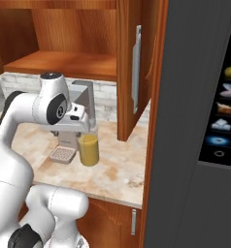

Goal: There is a tray on the dining counter. Grab the cup, mug, and pitcher and place them on the tray. The pitcher may be placed next to the tray if it cannot fit the tray.

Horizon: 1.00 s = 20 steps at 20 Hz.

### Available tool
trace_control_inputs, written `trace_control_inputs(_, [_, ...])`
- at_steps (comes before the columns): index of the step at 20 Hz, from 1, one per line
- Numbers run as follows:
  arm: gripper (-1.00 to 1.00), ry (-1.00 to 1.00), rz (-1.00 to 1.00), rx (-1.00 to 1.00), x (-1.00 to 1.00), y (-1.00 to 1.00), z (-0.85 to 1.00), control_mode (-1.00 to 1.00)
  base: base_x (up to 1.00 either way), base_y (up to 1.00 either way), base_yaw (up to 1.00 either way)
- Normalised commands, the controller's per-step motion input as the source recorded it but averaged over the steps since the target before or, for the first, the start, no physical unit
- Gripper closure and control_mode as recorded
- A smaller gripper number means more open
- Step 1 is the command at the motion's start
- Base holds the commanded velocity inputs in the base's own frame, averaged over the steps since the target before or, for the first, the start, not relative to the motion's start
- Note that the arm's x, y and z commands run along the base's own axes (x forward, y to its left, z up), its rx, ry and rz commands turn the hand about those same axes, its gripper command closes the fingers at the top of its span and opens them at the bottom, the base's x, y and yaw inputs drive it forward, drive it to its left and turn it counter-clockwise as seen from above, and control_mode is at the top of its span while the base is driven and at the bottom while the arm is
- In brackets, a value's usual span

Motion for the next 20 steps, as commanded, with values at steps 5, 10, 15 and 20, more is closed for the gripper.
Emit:
trace_control_inputs(5, [-1.00,0.05,0.05,0.00,0.44,-0.14,-0.22,-1.00,0.00,0.00,0.00])
trace_control_inputs(10, [-1.00,0.07,0.07,0.00,0.45,-0.03,-0.23,-1.00,0.00,0.00,0.00])
trace_control_inputs(15, [-1.00,0.06,0.02,0.00,0.46,0.00,-0.30,-1.00,0.00,0.00,0.00])
trace_control_inputs(20, [-1.00,0.02,-0.04,0.00,0.18,0.00,-0.32,-1.00,0.00,0.00,0.00])
